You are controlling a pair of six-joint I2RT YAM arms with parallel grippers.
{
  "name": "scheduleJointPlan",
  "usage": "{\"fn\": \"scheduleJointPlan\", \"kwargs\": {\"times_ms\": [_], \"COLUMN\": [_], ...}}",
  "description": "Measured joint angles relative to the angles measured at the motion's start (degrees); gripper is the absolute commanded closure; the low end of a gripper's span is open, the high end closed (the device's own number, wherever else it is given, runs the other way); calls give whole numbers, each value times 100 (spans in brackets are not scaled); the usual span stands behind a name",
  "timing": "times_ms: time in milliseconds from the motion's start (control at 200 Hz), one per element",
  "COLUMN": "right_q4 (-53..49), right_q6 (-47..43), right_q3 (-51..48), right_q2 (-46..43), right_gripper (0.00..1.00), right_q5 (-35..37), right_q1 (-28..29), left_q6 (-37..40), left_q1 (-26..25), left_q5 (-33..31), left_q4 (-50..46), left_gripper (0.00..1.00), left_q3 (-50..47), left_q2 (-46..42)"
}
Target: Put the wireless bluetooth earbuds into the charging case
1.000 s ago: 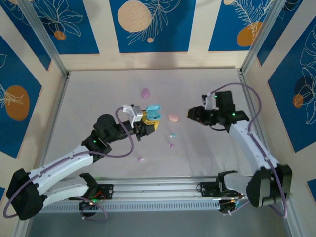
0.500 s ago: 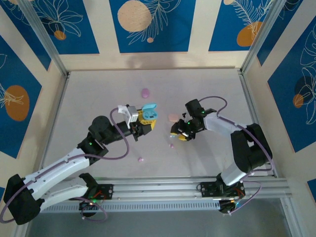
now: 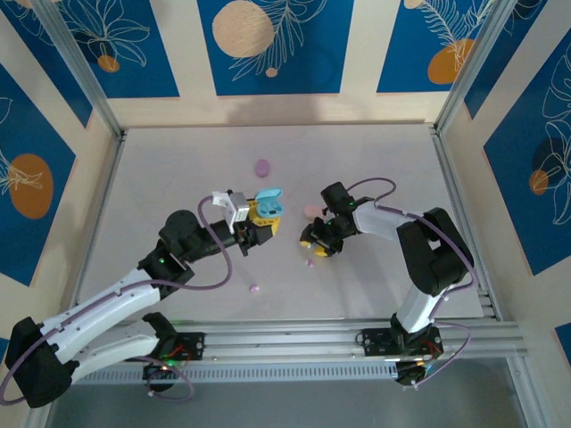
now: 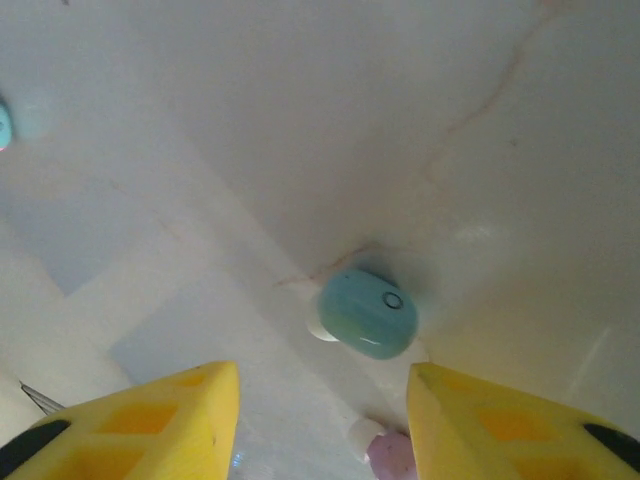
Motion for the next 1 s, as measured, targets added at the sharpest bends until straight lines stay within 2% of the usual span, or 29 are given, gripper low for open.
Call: {"fn": "scheduleJointPlan", "kwargs": {"times_ms": [425,645,1000], "right_q4": [2,-271,-833], "right_q6": [-20,-328,-758], "right_q3": [374,695,1196], "right_q2": [330,411,743], "right_gripper": [59,64,64], "right_q5": [413,756,1145], "right_q1": [0,24,245], "left_q6": [4,2,2], "left_q1": [0,0,0], "left_q5": [-35,-44,-44], "left_q4": [-107,-138,-136], "left_gripper": [75,75,75], "left_q3": [0,0,0], "left_q2": [0,0,2]}}
